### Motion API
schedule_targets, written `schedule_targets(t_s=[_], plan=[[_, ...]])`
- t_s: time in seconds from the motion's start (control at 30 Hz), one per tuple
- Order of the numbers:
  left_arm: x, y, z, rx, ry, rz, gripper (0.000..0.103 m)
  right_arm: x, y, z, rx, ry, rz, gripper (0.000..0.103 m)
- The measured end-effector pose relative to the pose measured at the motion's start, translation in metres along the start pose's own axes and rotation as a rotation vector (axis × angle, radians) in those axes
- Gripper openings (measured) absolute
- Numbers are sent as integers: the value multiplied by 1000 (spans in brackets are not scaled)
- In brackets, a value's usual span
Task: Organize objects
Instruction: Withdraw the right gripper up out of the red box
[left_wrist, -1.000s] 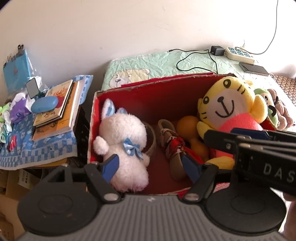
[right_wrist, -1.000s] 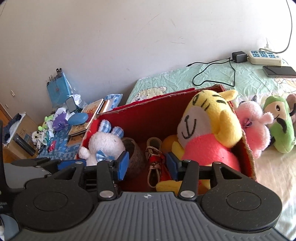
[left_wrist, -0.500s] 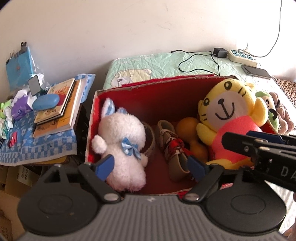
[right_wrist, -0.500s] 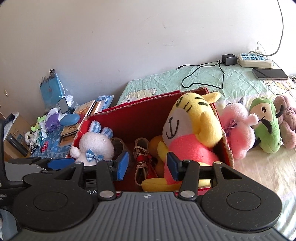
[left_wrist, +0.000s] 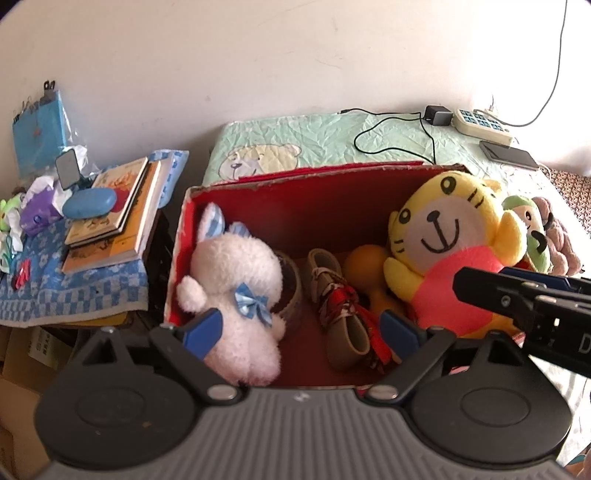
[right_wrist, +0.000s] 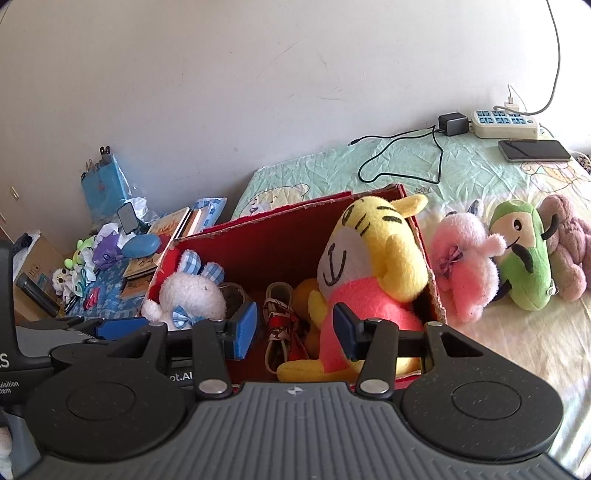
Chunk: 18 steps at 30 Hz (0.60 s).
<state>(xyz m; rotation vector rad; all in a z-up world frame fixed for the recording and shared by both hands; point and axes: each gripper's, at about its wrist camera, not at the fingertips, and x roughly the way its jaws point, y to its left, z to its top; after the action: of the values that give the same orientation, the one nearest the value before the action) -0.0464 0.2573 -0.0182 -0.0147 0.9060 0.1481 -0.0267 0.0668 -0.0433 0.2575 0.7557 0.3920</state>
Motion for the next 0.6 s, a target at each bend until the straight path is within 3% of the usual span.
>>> schedule_targets(t_s=[0.43, 0.6], plan=[[-8, 7, 14, -16, -35, -35, 94, -5, -2, 10, 14, 11, -12, 52], [-8, 6, 17, -19, -46, -82, 98, -5, -7, 13, 33, 26, -9, 54]])
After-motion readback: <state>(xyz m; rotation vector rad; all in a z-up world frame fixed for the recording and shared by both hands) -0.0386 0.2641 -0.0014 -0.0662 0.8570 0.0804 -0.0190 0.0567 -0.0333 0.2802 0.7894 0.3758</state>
